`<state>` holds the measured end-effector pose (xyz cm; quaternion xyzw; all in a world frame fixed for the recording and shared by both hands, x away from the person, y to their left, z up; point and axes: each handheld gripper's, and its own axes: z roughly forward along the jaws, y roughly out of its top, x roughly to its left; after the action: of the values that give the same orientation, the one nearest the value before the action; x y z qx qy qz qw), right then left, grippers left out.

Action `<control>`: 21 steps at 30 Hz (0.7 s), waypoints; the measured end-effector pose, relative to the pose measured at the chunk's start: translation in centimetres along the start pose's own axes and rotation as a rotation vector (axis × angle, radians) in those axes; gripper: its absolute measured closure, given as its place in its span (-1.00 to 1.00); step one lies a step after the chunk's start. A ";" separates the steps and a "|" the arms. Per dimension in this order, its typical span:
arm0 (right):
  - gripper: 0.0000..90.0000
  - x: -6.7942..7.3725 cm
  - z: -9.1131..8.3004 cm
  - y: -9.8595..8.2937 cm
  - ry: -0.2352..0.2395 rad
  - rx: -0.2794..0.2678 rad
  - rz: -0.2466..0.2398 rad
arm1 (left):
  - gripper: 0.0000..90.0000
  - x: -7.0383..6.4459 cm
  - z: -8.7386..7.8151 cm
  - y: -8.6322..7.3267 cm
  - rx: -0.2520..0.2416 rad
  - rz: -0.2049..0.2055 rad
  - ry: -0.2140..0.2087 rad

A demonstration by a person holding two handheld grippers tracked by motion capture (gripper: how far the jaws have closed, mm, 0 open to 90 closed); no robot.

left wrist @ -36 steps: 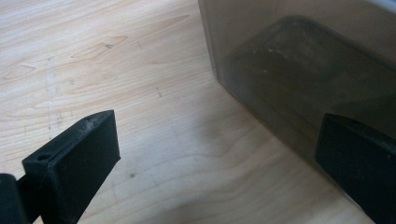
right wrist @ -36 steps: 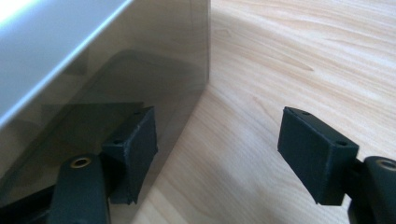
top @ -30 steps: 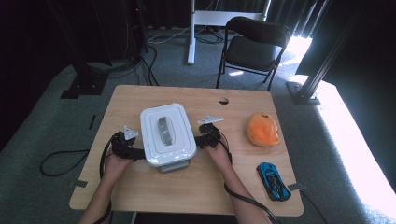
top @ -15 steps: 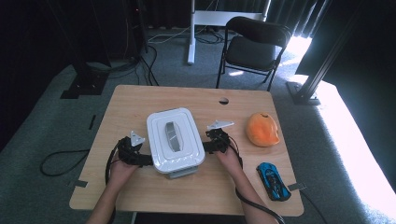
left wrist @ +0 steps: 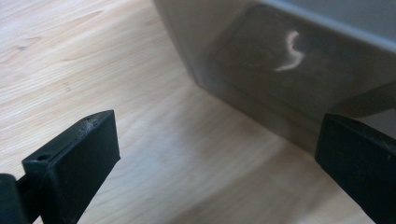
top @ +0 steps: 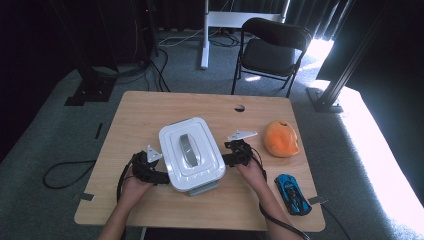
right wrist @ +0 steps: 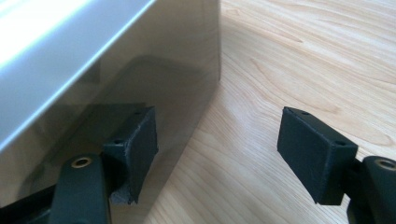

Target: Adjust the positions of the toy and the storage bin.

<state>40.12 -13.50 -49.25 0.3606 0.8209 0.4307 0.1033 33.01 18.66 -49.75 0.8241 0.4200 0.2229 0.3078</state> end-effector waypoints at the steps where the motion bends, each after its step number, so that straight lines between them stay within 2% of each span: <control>1: -0.38 -0.1 -0.2 -0.1 0.005 -0.001 0.002 | -1.00 -0.3 0.0 0.0 0.002 0.008 -0.005; 5: -0.38 -0.6 -1.0 -0.6 0.008 -0.004 0.010 | -1.00 -1.5 0.0 0.3 0.007 0.037 -0.034; 10: -0.35 -1.2 -1.6 -1.4 0.005 -0.002 0.014 | -1.00 -2.3 0.1 0.4 -0.001 0.038 -0.055; 12: -0.34 -1.2 -1.8 -1.7 0.007 -0.006 0.018 | -1.00 -2.6 0.1 0.4 -0.005 0.048 -0.051; 16: -0.34 -1.6 -2.0 -2.1 0.025 -0.005 0.027 | -1.00 -3.1 -0.2 0.3 -0.011 0.054 -0.075; 18: -0.38 -1.7 -2.2 -2.3 0.011 -0.008 0.023 | -1.00 -3.3 -0.3 0.2 -0.019 0.060 -0.078; 21: -0.53 -2.0 -2.4 -2.8 -0.014 0.001 0.044 | -1.00 -3.1 -0.2 -0.2 -0.038 0.042 -0.107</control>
<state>39.01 -17.40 -50.31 0.3817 0.8123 0.4297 0.0995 31.11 16.26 -50.06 0.8376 0.3812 0.1927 0.3405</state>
